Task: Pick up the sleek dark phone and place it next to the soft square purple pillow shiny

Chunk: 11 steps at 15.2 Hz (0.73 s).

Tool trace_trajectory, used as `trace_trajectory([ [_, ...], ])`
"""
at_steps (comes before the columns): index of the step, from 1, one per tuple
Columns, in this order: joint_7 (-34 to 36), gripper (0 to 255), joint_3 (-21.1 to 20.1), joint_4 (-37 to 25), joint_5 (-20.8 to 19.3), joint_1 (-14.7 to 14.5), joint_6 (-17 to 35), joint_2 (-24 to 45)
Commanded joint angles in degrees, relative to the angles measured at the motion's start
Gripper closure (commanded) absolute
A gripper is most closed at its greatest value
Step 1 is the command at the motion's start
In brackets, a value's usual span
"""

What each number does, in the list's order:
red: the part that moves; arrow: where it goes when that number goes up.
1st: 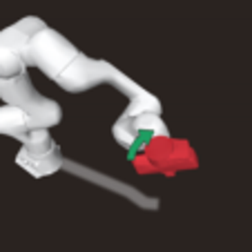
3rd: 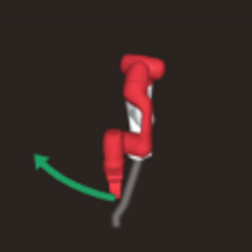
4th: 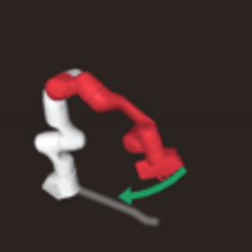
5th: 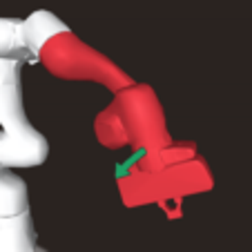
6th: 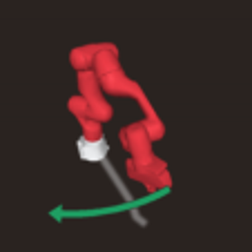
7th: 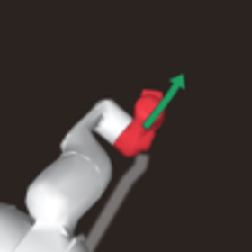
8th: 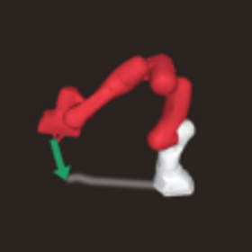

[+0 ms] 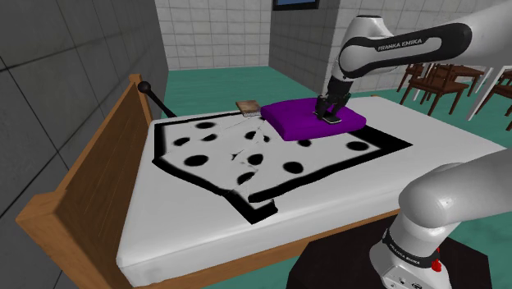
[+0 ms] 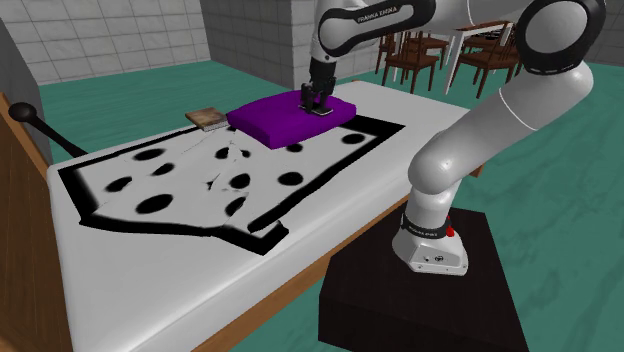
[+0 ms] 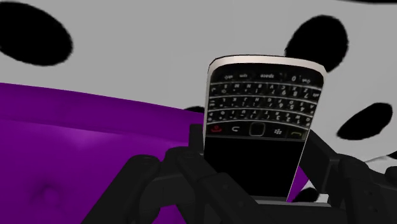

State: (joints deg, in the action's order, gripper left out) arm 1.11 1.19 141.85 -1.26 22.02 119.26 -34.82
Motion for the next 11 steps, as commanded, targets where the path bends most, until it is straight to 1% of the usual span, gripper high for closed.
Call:
trace_trajectory([
  [1, 0.00, 255, 0.03, 1.64, -0.03, 0.02, 1.78, 0.11],
  [11, 0.08, 255, 0.12, 8.04, -0.15, 0.06, 10.18, 2.12],
])
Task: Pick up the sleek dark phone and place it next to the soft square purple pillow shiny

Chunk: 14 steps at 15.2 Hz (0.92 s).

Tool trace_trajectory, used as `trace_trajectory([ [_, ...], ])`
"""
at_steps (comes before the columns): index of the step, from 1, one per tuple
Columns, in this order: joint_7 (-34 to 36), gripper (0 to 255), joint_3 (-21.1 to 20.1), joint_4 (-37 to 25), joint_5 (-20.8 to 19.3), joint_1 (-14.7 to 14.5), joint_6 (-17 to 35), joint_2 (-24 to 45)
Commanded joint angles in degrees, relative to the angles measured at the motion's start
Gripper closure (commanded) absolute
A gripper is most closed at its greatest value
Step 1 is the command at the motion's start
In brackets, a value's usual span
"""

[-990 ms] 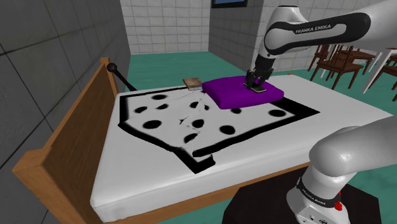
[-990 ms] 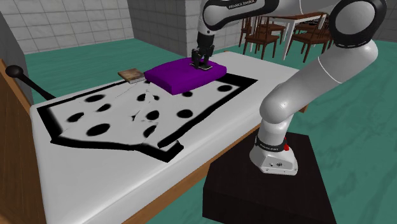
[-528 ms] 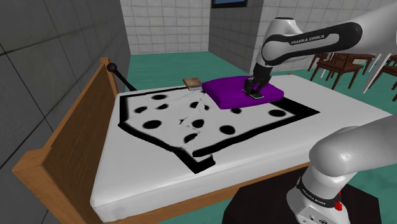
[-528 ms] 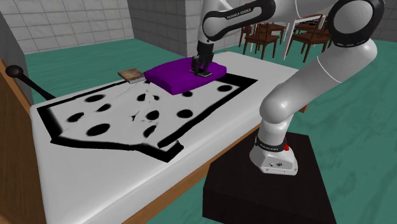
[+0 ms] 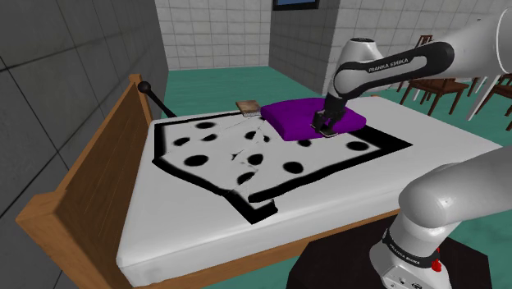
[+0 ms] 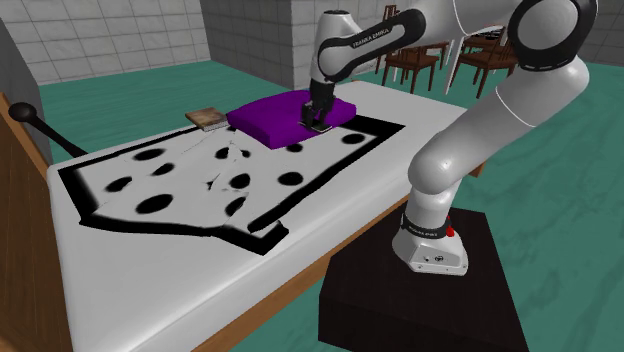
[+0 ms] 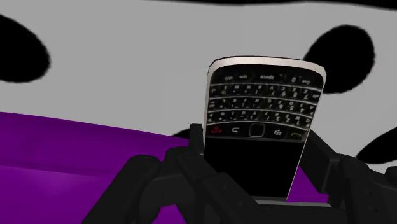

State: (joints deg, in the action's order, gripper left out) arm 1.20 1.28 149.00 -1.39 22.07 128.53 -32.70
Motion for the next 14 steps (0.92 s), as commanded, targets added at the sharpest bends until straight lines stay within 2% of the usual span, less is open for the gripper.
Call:
trace_trajectory([
  [1, 0.00, 255, 0.03, 1.46, -0.03, 0.02, 1.79, 0.29],
  [14, 0.12, 255, 0.15, 7.94, -0.21, 0.10, 13.92, 5.94],
])
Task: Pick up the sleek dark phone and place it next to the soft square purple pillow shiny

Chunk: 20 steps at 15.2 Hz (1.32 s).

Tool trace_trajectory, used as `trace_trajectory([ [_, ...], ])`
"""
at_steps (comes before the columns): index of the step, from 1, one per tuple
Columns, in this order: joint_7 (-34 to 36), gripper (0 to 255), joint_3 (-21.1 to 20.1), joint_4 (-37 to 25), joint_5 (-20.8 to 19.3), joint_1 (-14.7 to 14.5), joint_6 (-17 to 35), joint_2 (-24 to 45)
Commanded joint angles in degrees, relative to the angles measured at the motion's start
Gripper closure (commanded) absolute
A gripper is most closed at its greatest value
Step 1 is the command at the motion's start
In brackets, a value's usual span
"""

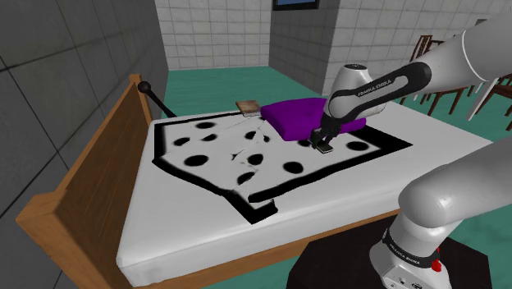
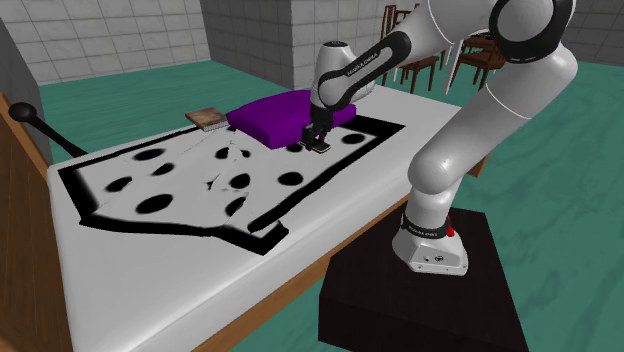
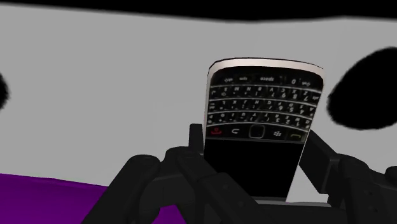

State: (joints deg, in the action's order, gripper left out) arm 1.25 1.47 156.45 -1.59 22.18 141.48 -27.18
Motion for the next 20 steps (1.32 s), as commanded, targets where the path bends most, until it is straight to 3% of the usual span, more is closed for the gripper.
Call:
trace_trajectory([
  [1, 0.08, 255, -0.03, 0.90, -0.02, -0.01, 1.96, 1.01],
  [8, 0.16, 255, 0.02, 3.30, -0.12, 0.03, 8.93, 5.57],
  [16, 0.16, 255, 0.02, 3.30, -0.12, 0.03, 8.93, 5.57],
  [17, 0.16, 0, 0.02, 3.30, -0.12, 0.03, 8.92, 5.57],
  [20, 0.16, 0, 0.02, 3.30, -0.12, 0.03, 8.92, 5.57],
])
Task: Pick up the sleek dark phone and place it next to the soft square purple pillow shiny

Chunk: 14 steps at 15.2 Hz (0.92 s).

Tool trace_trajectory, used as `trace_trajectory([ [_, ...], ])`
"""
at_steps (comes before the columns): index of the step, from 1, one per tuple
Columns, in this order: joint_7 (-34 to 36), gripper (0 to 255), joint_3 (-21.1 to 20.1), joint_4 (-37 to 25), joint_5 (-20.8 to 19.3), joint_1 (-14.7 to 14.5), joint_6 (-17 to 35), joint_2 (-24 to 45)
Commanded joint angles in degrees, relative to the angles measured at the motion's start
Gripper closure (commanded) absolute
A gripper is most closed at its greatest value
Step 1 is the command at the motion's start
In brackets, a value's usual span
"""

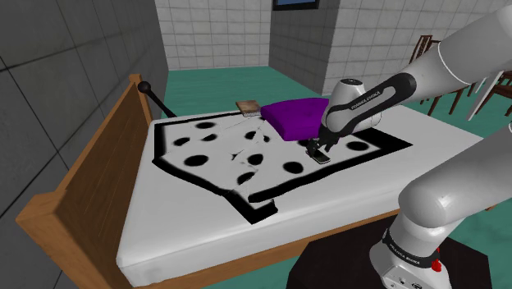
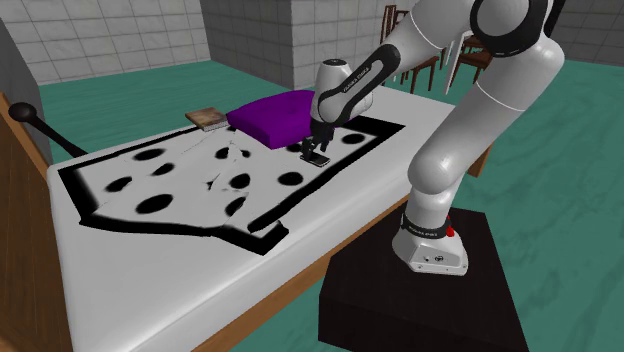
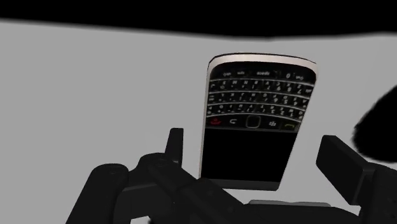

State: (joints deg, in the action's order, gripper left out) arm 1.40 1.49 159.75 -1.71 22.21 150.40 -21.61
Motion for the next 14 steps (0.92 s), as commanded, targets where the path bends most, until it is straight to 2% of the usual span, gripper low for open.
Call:
trace_trajectory([
  [1, 0.00, 0, 0.00, 0.00, 0.00, 0.00, 0.00, 0.00],
  [2, 0.00, 0, 0.00, 0.00, 0.00, 0.00, 0.00, 0.00],
  [6, -0.04, 0, -0.13, -1.72, 0.11, -0.04, -9.84, -8.13],
  [14, -0.04, 0, -0.13, -1.72, 0.11, -0.04, -9.84, -8.13],
])
